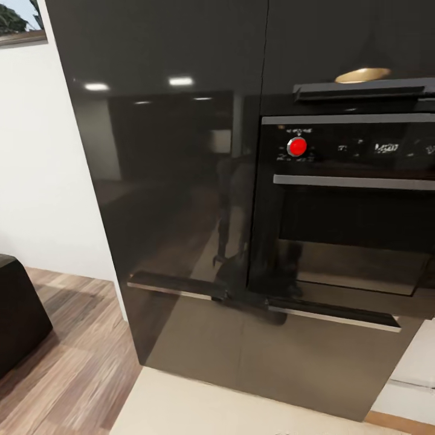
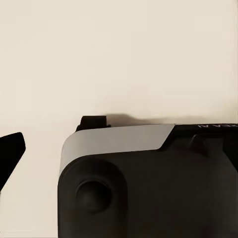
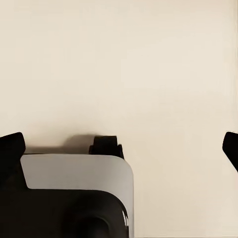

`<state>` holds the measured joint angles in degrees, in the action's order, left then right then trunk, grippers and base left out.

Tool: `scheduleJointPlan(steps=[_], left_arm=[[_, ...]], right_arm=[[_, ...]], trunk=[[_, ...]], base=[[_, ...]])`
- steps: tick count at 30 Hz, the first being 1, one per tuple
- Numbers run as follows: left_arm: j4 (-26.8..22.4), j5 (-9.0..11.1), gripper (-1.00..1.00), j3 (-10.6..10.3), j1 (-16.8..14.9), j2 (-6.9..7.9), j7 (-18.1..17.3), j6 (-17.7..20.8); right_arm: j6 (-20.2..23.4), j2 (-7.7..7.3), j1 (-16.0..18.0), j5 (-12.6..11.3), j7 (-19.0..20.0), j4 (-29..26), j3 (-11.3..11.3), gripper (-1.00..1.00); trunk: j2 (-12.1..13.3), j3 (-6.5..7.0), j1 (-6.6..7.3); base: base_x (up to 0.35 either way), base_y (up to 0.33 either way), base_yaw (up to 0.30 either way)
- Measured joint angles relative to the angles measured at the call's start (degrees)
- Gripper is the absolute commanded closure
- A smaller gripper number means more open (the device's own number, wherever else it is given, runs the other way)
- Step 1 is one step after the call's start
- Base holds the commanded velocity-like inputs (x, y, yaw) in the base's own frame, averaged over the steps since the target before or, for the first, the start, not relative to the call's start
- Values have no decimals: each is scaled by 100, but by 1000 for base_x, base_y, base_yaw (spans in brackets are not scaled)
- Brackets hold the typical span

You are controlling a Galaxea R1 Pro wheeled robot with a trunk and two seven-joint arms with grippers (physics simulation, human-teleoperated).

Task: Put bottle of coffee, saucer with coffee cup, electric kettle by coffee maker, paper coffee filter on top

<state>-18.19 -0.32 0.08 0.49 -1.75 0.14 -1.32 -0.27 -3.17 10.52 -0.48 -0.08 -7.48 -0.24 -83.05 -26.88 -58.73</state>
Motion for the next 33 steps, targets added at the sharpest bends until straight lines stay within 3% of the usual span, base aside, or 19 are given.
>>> scheduleJointPlan(steps=[33], left_arm=[[1,0,-100,3,0,0,2,-1]], right_arm=[[3,0,0,8,0,0,6,-100]], trunk=[[0,0,0]], base=[[0,0,-252]])
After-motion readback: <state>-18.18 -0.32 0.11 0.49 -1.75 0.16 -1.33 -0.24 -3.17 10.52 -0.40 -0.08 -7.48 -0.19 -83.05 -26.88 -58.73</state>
